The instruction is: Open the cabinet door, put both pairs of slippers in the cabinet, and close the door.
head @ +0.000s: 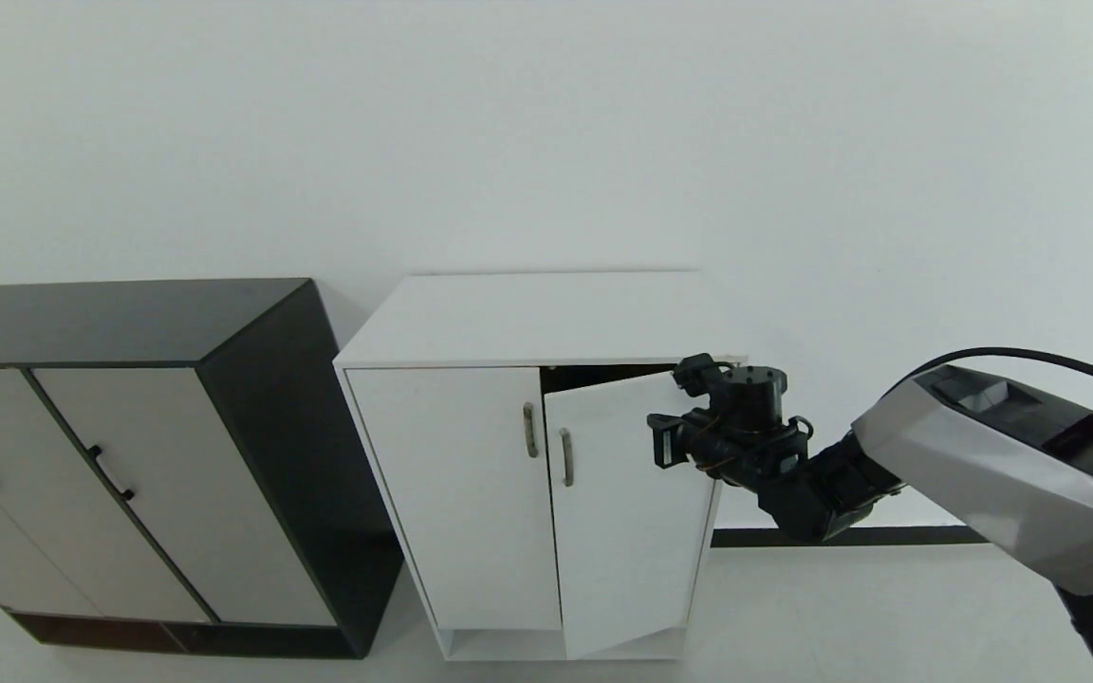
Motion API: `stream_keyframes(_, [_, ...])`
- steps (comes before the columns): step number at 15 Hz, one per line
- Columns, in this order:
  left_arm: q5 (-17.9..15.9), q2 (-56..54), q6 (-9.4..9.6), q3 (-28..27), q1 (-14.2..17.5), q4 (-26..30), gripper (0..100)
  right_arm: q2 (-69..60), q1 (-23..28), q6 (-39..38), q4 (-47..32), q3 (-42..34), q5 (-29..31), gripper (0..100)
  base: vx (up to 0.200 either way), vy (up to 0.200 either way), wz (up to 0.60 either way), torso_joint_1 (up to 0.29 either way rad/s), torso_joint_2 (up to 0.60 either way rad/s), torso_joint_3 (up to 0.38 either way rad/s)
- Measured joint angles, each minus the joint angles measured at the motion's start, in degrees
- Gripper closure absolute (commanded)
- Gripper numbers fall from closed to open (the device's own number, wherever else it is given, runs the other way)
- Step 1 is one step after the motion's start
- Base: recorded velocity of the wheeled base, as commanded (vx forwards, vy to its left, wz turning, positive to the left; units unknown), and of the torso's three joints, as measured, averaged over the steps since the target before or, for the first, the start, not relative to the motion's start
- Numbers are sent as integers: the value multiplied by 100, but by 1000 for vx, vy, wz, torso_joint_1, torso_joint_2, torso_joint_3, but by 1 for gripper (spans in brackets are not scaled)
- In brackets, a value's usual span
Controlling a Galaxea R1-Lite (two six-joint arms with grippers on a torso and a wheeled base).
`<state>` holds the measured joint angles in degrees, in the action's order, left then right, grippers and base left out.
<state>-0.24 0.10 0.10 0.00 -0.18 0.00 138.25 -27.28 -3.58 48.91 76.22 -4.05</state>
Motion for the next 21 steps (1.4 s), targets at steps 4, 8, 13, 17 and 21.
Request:
stream_keyframes(4, [0, 0, -2, 0, 0, 0, 100, 152, 30, 4, -282, 427, 38, 100, 0, 0, 0, 0, 0, 0])
stream_keyframes(8, [6, 0, -2, 0, 0, 0, 100, 304, 44, 6, -416, 835, 143, 100, 0, 0, 0, 0, 0, 0])
stream_keyframes(13, [6, 0, -5, 0, 0, 0, 100, 480, 72, 6, -578, 1170, 143, 100, 0, 0, 0, 0, 0, 0])
stream_keyframes(17, [6, 0, -10, 0, 0, 0, 100, 579, 94, 6, -851, 1477, 151, 100, 0, 0, 0, 0, 0, 0])
stream_keyframes(21, [6, 0, -10, 0, 0, 0, 100, 664, 94, 9, -1002, 1725, 257, 100, 0, 0, 0, 0, 0, 0])
